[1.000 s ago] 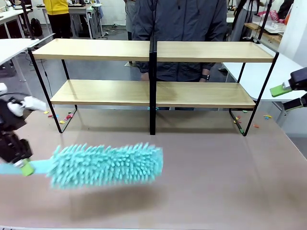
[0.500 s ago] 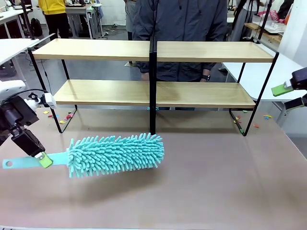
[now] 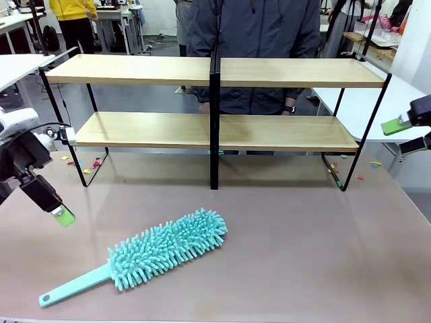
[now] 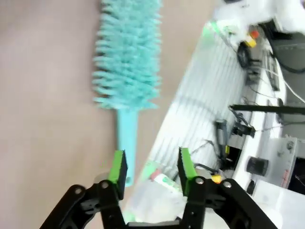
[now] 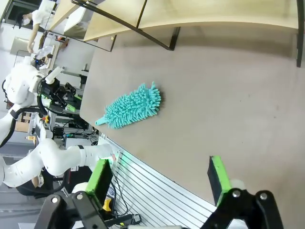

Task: Clean the shelves.
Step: Place the Duster on the table.

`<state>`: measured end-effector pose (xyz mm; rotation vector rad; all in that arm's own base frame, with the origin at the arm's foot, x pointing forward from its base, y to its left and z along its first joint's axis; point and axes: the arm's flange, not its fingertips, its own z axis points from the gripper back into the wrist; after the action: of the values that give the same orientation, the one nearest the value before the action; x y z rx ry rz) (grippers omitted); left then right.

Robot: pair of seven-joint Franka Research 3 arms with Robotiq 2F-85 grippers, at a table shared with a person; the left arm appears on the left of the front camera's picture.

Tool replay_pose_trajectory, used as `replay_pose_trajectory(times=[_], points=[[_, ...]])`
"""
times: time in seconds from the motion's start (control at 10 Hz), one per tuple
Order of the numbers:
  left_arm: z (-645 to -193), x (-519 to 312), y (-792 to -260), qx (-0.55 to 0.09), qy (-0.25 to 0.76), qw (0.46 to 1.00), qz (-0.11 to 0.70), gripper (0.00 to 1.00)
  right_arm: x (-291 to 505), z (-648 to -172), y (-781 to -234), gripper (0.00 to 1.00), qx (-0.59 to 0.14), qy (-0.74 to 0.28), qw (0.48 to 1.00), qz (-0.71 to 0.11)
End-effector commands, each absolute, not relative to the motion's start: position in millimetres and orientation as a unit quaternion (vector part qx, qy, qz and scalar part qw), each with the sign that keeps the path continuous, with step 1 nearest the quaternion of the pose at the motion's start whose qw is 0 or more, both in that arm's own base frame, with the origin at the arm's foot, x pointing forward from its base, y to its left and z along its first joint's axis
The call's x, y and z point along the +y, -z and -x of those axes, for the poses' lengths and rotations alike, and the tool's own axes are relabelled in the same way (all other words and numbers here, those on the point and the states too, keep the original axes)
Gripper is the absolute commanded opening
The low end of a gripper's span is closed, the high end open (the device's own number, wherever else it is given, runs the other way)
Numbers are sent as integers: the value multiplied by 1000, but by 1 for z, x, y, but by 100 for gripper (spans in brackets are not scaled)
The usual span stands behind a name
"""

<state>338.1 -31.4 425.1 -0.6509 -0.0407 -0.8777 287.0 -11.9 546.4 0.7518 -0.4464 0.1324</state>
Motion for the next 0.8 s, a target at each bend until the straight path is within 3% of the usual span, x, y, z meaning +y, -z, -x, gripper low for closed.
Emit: replay_pose_trajectory(times=[0.0,0.1,0.3,0.6,0.7], points=[[-331,-18,-433,-116,346,912,189,100,-13,-289,-547,100,-221,-71,898,-375],[-331,1,-448,-154,323,919,166,100,-13,-289,-547,100,-221,-71,898,-375],[-303,24,-476,-156,347,893,241,100,-13,-289,-547,100,-221,-71,898,-375],[-272,54,-514,-204,325,803,456,100,-12,-287,-546,100,-216,-64,904,-364],[-272,66,-522,-244,293,765,519,100,-14,-282,-567,100,-205,-92,867,-445]])
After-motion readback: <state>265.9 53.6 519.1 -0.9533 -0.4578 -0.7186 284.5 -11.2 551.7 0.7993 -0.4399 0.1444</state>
